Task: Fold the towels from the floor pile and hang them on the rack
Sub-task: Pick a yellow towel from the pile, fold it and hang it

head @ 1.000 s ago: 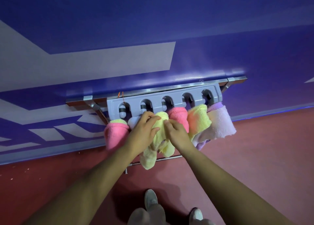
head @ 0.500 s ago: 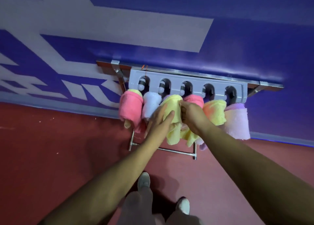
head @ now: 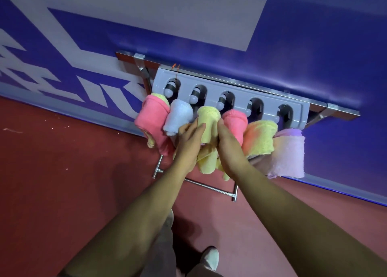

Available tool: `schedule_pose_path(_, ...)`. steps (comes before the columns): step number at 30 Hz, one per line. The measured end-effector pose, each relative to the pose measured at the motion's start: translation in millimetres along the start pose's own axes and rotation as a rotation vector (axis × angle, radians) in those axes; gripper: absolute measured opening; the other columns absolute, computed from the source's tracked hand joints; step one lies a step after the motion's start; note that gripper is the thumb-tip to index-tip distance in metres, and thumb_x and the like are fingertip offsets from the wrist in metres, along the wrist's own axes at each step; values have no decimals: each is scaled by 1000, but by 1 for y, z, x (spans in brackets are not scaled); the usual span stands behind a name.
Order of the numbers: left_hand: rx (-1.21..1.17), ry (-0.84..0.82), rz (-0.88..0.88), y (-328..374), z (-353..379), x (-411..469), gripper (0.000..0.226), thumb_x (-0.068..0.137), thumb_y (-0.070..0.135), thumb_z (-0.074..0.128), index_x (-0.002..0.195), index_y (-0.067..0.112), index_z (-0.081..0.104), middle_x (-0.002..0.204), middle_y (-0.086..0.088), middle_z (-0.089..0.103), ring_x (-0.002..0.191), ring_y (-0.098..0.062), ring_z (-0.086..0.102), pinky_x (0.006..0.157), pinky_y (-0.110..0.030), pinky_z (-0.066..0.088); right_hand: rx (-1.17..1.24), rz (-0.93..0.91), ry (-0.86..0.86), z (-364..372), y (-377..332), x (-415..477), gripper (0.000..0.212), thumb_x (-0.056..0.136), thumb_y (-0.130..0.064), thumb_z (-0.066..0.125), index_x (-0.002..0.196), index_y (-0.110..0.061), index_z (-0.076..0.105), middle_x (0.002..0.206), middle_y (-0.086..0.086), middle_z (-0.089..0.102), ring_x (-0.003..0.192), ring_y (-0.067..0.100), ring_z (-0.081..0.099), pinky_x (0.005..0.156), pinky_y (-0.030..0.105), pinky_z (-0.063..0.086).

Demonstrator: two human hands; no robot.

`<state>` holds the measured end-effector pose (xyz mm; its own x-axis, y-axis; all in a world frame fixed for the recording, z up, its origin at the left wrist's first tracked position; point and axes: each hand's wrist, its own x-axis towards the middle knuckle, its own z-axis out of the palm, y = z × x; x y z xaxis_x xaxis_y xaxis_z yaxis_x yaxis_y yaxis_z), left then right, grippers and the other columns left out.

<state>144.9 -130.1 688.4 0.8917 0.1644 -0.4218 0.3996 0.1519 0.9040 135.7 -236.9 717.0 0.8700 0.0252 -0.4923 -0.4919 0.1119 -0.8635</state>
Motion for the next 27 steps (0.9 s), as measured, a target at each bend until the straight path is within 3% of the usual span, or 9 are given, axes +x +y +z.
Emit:
schedule_pose_path(2, 46, -72, 50, -10, -4, 7, 51, 87, 56, 59, 134, 36, 58, 141, 12, 49, 120, -1, 54, 95, -20, 51, -16, -55, -39, 0, 8, 1, 56, 101, -59, 34, 126, -20, 65, 126, 11, 69, 122, 26, 63, 109, 53, 45)
schedule_pose_path(4, 5, -151, 16, -20, -4, 12, 62, 82, 70, 58, 137, 44, 53, 142, 11, 55, 130, -12, 53, 109, -41, 44, -20, -100, -39, -2, 19, 5, 54, 100, -62, 36, 125, -24, 66, 127, 6, 69, 125, 24, 61, 112, 54, 41)
schedule_pose_path(8, -84, -69, -49, -47, -11, 38, 90, 65, 80, 71, 137, 29, 55, 136, 1, 61, 125, -20, 59, 107, -50, 46, 40, -193, -27, -9, 33, 11, 51, 100, -60, 41, 126, -24, 65, 127, 9, 68, 126, 25, 60, 113, 54, 40)
schedule_pose_path(12, 145, -175, 127, -31, -19, 33, 47, 83, 60, 59, 126, 41, 62, 140, 1, 56, 132, -17, 51, 111, -41, 39, -16, -272, -18, -16, 50, 19, 53, 98, -59, 45, 142, -31, 55, 146, -6, 56, 139, 12, 47, 120, 48, 31)
schedule_pose_path(15, 292, -167, 257, -24, -30, 15, 25, 75, 51, 58, 100, 50, 59, 132, 6, 45, 128, -10, 47, 111, -28, 36, -69, -340, 17, -17, 61, 22, 56, 97, -53, 48, 149, -32, 47, 153, -15, 47, 144, 2, 38, 123, 42, 26)
schedule_pose_path(18, 308, -243, 328, -37, -38, 16, 51, 76, 58, 56, 122, 36, 64, 135, 10, 46, 132, -7, 45, 115, -30, 33, -54, -393, 24, -12, 65, 22, 50, 102, -46, 45, 149, -30, 48, 152, -12, 48, 142, 5, 41, 121, 43, 29)
schedule_pose_path(21, 57, -423, 238, -51, -33, 37, 70, 88, 56, 60, 149, 27, 44, 155, 1, 41, 145, -16, 35, 121, -47, 24, -19, -404, 40, -7, 64, 25, 54, 100, -53, 46, 145, -25, 53, 150, -3, 53, 143, 15, 43, 121, 49, 28)
schedule_pose_path(24, -209, -533, 106, -51, -27, 46, 68, 97, 47, 54, 152, 12, 35, 155, -16, 40, 145, -31, 37, 121, -54, 22, 115, -375, 66, -4, 61, 23, 62, 90, -60, 53, 139, -22, 59, 140, 3, 62, 135, 18, 54, 118, 47, 35)
schedule_pose_path(27, -244, -536, 123, -49, -25, 51, 69, 95, 48, 48, 150, 7, 37, 149, -19, 46, 141, -33, 42, 120, -53, 27, 192, -436, 77, 2, 69, 21, 52, 100, -49, 49, 141, -18, 57, 140, 4, 62, 134, 16, 55, 119, 43, 36)
